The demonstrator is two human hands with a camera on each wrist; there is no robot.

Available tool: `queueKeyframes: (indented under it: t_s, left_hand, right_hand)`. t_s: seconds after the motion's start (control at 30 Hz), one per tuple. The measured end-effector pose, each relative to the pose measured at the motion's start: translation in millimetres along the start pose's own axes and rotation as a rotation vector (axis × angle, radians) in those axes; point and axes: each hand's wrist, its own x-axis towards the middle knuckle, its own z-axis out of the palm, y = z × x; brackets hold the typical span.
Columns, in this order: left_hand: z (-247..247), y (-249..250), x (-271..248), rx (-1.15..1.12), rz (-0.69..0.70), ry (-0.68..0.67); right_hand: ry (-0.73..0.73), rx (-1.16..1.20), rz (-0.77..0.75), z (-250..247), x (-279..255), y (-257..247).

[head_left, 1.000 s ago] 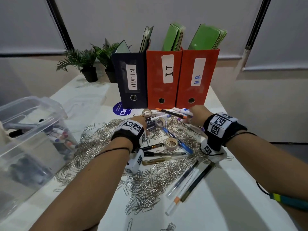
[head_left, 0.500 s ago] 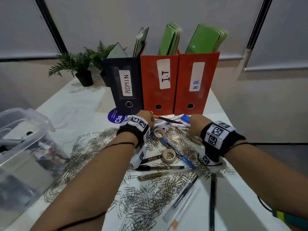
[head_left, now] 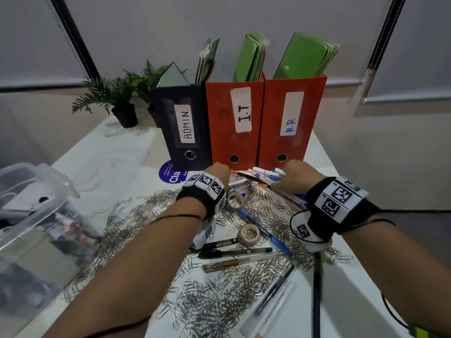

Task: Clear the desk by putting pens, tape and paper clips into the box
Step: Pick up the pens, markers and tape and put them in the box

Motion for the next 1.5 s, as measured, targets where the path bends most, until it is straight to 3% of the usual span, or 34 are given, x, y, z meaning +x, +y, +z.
queueKeyframes:
  t_s: [0.17,0.33,0.53,0.7,0.8,0.93,1.1,1.2,1.3,1.4,1.5]
  left_hand:
    - [-19.9,-23.8,-21.8,-0.02,-0.064,0.081]
    - [-46.9,-69.7,-66.1,0.007,-0.164,0.201]
    - [-83.3,-136.5,-148.6,0.074,-0.406,0.378]
    - [-91.3,-177.0,-209.8,-0.049,-0.665,0.487]
    - [-81.4,-187.9,-230.7,-0.085,-0.781,0.471]
    - [-66.2,-198.4,-234.9,-0.059,-0.835,0.336]
    - [-56.9,-193.8,-235.9,-0.084,-0.758,0.374]
    - [-52.8,-199.1,-237.2,-0.137,-0.764,0.485]
    - [-44.5,-209.6,-248.4,-0.049,-0.887,0.523]
    - [-36.0,-210.9,-253.1,-0.229,-0.911,0.471]
    - [-32.6,-215.3,-247.1,-0.336,-0.891,0.503]
  right_hand:
    - [0.038,0.08,-0.07,-16.4,-11.8,-23.3]
    - [0.086,0.167,-0.242,-29.9,-23.1,-69.0]
    - [0.086,0.232,-0.483,-28.8,-42.9,-143.0]
    - [0.03,0.274,-0.664,-12.9,-68.3,-209.4]
    - [-0.043,0.361,-0.716,1.8,-82.4,-245.8]
    - [-0.011,0.428,-0.699,18.9,-92.9,-285.0]
    - [0.162,0.462,-0.654,26.3,-98.7,-312.5]
    - [0.225,0.424,-0.69,28.4,-99.3,-325.9]
    - [0.2,0.365,-0.724,27.5,-101.7,-341.1]
    - [0.13,0.149,-0.763,25.1,-107.0,-352.7]
    - [0.004,-0.022,-0.744,26.0,-108.7,-360.6]
